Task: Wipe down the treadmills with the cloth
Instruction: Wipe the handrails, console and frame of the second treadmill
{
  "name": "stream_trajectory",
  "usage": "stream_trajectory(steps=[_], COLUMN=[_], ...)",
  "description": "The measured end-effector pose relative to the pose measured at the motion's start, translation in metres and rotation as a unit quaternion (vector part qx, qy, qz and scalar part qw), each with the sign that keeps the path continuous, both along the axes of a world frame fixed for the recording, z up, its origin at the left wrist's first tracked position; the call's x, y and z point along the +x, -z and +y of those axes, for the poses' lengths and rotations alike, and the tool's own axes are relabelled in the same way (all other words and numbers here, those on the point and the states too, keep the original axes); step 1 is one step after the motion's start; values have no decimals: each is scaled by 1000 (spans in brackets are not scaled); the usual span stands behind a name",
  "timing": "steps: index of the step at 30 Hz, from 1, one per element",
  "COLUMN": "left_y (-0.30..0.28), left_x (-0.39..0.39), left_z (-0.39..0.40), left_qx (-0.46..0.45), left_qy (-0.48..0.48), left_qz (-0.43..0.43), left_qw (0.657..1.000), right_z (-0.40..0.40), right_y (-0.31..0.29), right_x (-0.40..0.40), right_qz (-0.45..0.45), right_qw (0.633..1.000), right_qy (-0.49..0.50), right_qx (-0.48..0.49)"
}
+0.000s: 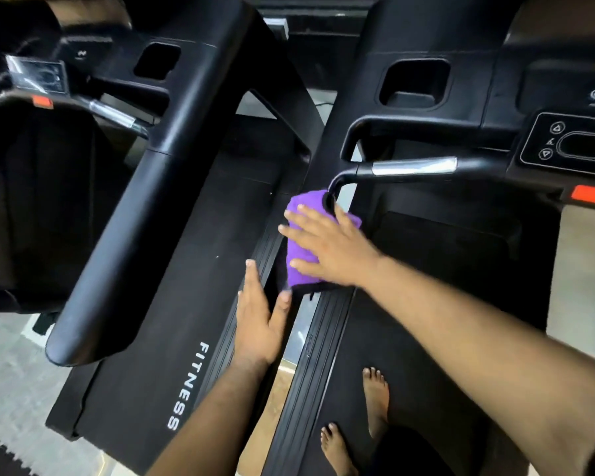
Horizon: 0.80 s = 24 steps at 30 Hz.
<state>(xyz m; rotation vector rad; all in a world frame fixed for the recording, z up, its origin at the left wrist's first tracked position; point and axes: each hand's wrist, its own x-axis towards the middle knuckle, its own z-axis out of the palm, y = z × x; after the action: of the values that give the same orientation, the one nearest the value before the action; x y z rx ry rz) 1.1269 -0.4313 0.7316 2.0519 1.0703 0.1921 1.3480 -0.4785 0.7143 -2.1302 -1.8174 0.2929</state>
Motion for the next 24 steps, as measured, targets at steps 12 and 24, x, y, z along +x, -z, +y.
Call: stream_trajectory(steps=[12,24], left_y=[8,-12], left_x=[-120,-197], left_z=[-41,-56], left_qx=[15,-276], left_qy=[41,-67], left_qz=[93,-54], left_qw=[995,957], right_z=[8,-69], right_y=[-6,-7], right_x=[-77,-265], right_qz=[57,89], right_qw=[984,987], right_qy=[165,113], right_qx=[-17,-72])
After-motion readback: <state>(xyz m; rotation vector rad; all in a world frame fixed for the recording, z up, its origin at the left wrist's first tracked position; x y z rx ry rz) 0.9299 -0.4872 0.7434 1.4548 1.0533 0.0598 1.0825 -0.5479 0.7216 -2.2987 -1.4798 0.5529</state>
